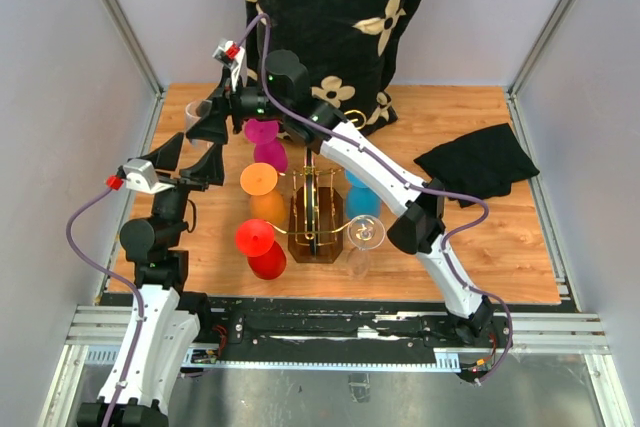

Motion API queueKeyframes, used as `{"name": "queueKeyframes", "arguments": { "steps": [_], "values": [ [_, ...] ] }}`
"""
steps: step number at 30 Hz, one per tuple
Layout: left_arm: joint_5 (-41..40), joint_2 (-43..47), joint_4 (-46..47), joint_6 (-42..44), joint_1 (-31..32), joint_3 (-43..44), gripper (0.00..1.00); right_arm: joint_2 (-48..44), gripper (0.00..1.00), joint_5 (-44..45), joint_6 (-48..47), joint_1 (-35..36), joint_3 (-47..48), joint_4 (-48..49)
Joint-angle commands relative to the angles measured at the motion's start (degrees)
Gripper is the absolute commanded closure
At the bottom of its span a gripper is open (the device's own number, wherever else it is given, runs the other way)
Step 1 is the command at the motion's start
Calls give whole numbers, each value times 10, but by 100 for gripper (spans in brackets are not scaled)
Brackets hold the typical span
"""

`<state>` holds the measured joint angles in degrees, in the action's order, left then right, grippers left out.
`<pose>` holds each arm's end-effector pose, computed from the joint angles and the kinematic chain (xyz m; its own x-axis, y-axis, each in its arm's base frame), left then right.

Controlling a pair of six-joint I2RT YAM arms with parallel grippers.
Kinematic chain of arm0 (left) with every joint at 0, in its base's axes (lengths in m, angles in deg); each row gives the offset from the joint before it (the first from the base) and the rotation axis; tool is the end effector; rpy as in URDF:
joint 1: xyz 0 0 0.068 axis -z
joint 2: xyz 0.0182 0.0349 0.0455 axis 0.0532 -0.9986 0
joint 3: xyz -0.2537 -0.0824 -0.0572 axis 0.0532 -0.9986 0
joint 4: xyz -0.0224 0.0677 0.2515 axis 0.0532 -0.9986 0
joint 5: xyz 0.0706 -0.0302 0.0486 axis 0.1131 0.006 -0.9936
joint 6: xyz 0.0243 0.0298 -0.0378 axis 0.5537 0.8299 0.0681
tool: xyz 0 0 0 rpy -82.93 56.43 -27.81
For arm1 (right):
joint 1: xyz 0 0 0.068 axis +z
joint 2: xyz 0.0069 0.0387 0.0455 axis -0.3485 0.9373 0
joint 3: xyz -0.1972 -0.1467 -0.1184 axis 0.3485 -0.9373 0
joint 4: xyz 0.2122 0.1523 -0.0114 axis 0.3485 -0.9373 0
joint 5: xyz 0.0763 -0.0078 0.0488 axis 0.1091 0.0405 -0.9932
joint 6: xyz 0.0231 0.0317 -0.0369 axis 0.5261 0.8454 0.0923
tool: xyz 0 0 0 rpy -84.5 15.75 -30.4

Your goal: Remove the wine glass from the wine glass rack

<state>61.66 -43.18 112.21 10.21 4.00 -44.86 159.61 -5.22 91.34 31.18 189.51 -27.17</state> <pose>0.1375 -0.0076 0.3312 0.4406 -0.3121 -0.8417 0.2951 0.9359 -0.1926 0.3060 0.4245 0.4388 -0.2645 0.0947 -0.9597 -0.9609 -0.1099 0.2540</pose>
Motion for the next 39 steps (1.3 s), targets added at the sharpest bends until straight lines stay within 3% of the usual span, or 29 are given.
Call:
{"name": "queueKeyframes", "arguments": {
  "steps": [1, 16, 27, 31, 39],
  "values": [
    [-9, 8, -16, 24, 5, 21, 0, -35, 56, 18, -2, -7, 4, 34],
    [-34, 13, -44, 46, 9, 34, 0, -113, 55, 31, 40, -136, -42, 83],
    [-45, 11, -43, 57, 10, 20, 0, -318, 55, -5, 80, -326, -304, 174],
    [-45, 10, -48, 62, 10, 20, 0, -342, 55, -18, 100, -365, -340, 196],
    [-52, 10, -75, 94, 16, 31, 0, -399, 55, -15, 47, -443, -435, 169]
  ]
}}
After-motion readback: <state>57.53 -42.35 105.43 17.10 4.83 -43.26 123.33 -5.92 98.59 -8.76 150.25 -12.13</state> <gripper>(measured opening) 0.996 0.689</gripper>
